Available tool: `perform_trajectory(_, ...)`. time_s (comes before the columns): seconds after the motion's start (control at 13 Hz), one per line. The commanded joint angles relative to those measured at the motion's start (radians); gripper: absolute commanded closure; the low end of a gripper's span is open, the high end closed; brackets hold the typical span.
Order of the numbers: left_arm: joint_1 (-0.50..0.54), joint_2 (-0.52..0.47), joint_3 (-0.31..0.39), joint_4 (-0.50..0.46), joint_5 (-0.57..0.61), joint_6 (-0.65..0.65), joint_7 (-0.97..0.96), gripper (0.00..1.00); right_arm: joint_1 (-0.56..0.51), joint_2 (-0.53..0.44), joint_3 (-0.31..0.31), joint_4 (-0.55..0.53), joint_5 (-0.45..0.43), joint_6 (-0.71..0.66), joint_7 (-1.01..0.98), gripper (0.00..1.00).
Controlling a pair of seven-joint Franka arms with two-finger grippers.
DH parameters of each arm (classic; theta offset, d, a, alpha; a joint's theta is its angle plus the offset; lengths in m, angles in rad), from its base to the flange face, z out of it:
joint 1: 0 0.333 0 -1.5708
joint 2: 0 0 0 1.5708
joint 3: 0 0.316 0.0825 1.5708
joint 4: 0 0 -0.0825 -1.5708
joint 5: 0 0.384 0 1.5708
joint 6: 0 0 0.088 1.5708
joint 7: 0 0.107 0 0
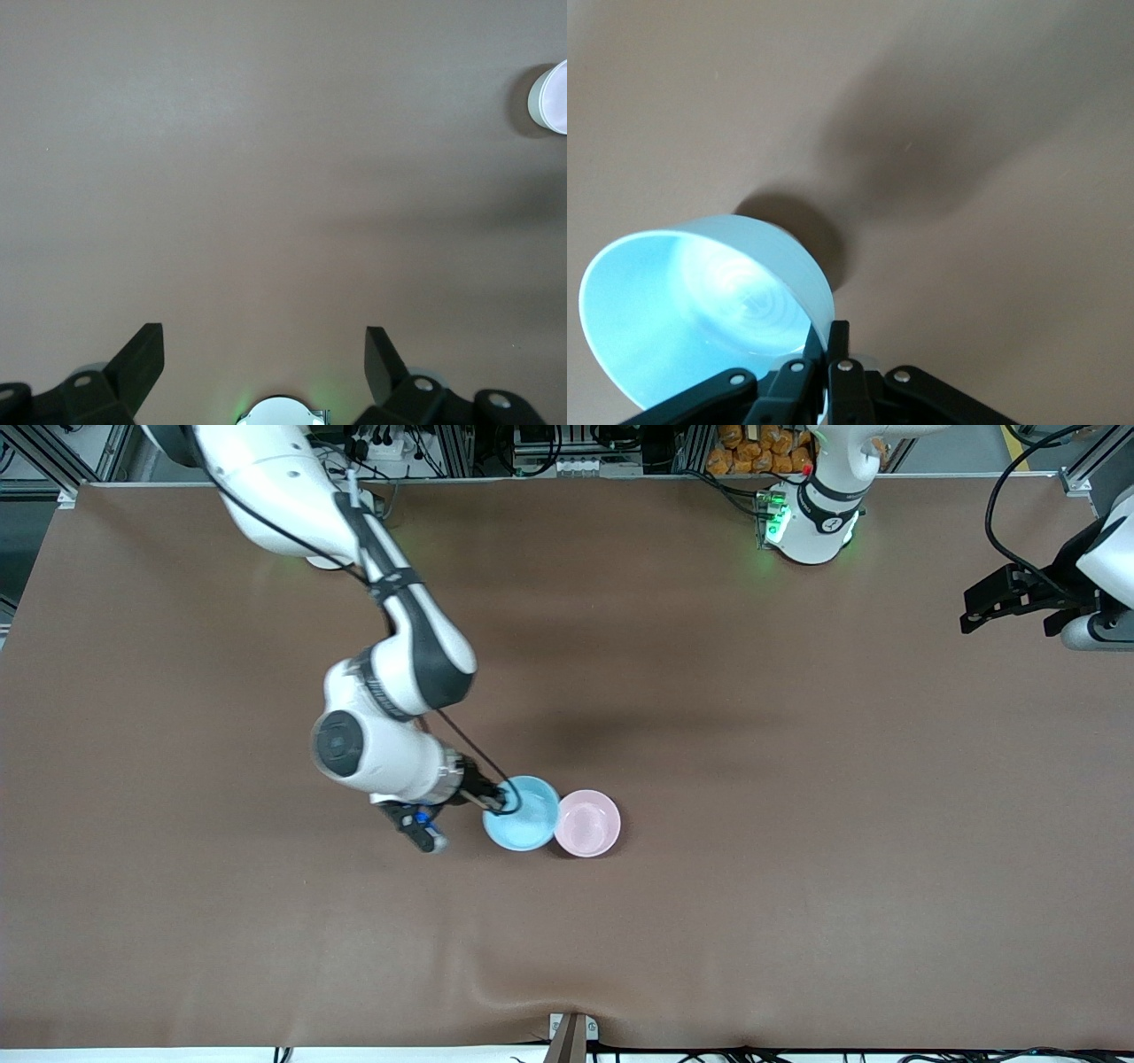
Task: Stack pink and blue bowls on white bowl
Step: 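Carry the light blue bowl with the right gripper over the pink bowl, then lower the light blue bowl onto the pink bowl and open the right gripper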
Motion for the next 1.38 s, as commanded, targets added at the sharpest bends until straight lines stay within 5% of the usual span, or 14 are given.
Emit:
perform_trajectory(0.0,0.011,-0.02,-0.008,-0.015,0.003,0.009,0.02,0.0,0.048,0.088,0.013,0.058,0.03,0.122,0.139,1.0)
perform_trajectory(0.85,0.011,-0.019,-0.008,-0.015,0.001,0.009,0.02,0.0,0.11,0.161,0.014,0.101,0.023,0.16,0.207,1.0)
perform_trajectory(0.92,0.011,-0.019,-0.008,-0.015,0.001,0.009,0.02,0.0,0.103,0.159,0.014,0.101,0.023,0.154,0.203,0.91)
perform_trajectory(1.0,0.011,-0.019,-0.008,-0.015,0.001,0.009,0.02,0.0,0.087,0.153,0.014,0.104,0.026,0.14,0.189,0.25)
perform_trajectory(1.08,0.011,-0.019,-0.008,-0.015,0.001,0.009,0.02,0.0,0.097,0.147,0.011,0.106,0.02,0.129,0.202,0.0)
perform_trajectory(1.31,0.011,-0.017,-0.008,-0.015,0.001,0.009,0.02,0.0,0.058,0.096,0.004,0.106,0.009,0.073,0.175,0.0)
